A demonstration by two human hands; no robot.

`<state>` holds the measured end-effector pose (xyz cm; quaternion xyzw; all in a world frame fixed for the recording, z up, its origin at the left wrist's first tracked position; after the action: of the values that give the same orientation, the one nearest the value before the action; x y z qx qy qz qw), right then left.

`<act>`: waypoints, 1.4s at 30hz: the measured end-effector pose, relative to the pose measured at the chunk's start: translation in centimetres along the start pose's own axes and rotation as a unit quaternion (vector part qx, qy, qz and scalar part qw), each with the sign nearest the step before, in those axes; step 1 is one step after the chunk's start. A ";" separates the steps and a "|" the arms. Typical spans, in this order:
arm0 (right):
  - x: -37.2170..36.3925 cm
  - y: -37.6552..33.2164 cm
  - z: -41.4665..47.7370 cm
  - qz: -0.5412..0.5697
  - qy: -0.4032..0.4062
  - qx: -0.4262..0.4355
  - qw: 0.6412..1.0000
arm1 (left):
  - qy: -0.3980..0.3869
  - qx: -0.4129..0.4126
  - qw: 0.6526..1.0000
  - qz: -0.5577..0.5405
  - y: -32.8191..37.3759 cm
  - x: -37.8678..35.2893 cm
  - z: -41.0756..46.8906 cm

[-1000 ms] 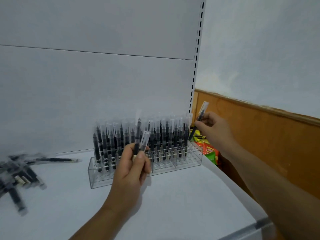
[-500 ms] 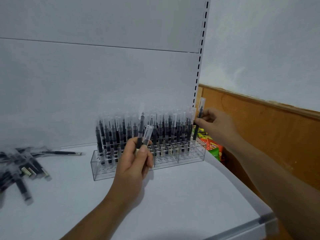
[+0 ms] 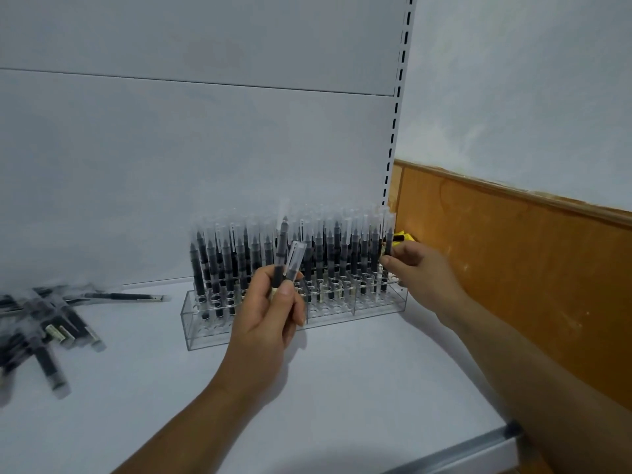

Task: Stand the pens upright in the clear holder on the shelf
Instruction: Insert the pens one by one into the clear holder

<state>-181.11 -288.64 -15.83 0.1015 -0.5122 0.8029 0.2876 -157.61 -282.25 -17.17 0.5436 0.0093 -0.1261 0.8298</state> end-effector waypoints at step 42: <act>-12.4 -16.8 -1.9 0.067 -0.096 0.185 0.976 | 0.127 0.072 0.943 0.298 2.5 13.7 -3.0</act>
<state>-161.29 -286.21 -9.52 0.1950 -0.3857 0.8876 0.1594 -143.46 -281.33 -18.18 0.5915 -0.0570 0.1971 0.7798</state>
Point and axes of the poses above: each hand's wrist, its own z-axis towards the middle knuckle, its own x-axis out of the back of the hand, y = z × x, the point moved 3 cm from there along z, towards the middle knuckle, and after that the axes turned 7 degrees about x, right-handed, at the moved point
